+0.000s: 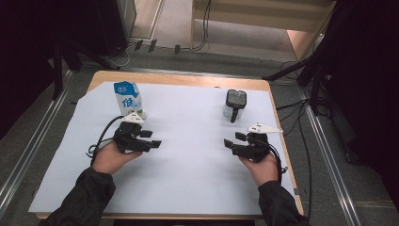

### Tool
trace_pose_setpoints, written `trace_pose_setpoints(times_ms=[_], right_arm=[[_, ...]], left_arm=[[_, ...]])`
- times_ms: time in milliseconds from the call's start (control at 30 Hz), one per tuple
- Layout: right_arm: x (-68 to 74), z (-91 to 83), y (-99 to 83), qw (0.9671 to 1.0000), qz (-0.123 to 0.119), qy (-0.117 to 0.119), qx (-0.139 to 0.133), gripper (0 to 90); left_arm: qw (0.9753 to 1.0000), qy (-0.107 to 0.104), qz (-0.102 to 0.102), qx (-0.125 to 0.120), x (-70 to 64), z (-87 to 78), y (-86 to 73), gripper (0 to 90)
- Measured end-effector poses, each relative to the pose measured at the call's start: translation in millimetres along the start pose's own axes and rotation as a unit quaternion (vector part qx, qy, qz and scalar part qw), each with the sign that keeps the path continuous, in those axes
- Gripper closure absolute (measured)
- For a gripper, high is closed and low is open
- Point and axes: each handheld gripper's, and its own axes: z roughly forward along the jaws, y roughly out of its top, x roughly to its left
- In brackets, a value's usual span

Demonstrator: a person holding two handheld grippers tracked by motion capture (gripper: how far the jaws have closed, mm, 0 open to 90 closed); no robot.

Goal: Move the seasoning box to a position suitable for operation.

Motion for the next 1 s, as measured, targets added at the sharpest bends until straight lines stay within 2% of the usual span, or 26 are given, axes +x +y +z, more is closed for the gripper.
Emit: trace_pose_setpoints(times_ms=[133, 233, 300, 400, 567, 733, 767, 800, 900, 967, 1000], right_arm=[[-3.9, -5.5, 5.6, 0.9998, 0.001, -0.013, -0.014, 36.5], [-5.5, -3.7, 10.3, 0.9995, -0.006, -0.028, -0.012, 33.9], [-8.2, -1.3, 13.0, 0.9994, 0.003, -0.032, -0.011, 33.1], [-12.5, 1.1, 16.0, 0.999, 0.028, -0.034, -0.007, 33.1], [-19.3, 7.6, 20.4, 0.9976, 0.03, -0.063, 0.001, 27.5], [-26.4, 18.4, 29.3, 0.9967, 0.034, -0.073, 0.004, 28.0], [-27.1, 24.3, 31.9, 0.9959, 0.033, -0.084, 0.004, 25.6], [-27.1, 24.3, 31.9, 0.9959, 0.033, -0.084, 0.004, 25.6], [-29.7, 33.1, 36.0, 0.9936, 0.029, -0.109, 0.006, 21.3], [-34.6, 40.2, 41.1, 0.9913, 0.04, -0.125, 0.006, 20.1], [-34.6, 40.2, 41.1, 0.9913, 0.04, -0.125, 0.006, 20.1]], left_arm=[[1.0, 0.0, 0.003, -0.005, -1.8, -4.3, -1.3, 40.2], [1.0, -0.003, 0.001, -0.001, -2.7, -4.2, -1.6, 39.8], [1.0, -0.004, 0.001, 0.004, -3.5, -4.4, -1.9, 39.5], [0.9999, -0.007, 0.0, 0.013, -4.7, -4.4, -2.7, 38.8], [0.9999, -0.009, 0.001, 0.011, -7.9, -4.4, -4.3, 37.9], [1.0, -0.001, 0.004, 0.009, -10.3, -6.7, -5.5, 37.3], [1.0, 0.004, 0.004, 0.0, -10.8, -7.5, -6.4, 35.8], [1.0, 0.004, 0.004, 0.0, -10.8, -7.5, -6.4, 35.4], [1.0, 0.007, 0.001, -0.002, -10.3, -8.7, -7.8, 35.3], [1.0, 0.008, -0.001, 0.002, -10.2, -9.2, -8.8, 35.3], [1.0, 0.008, 0.0, 0.004, -10.0, -9.5, -9.1, 35.3]])
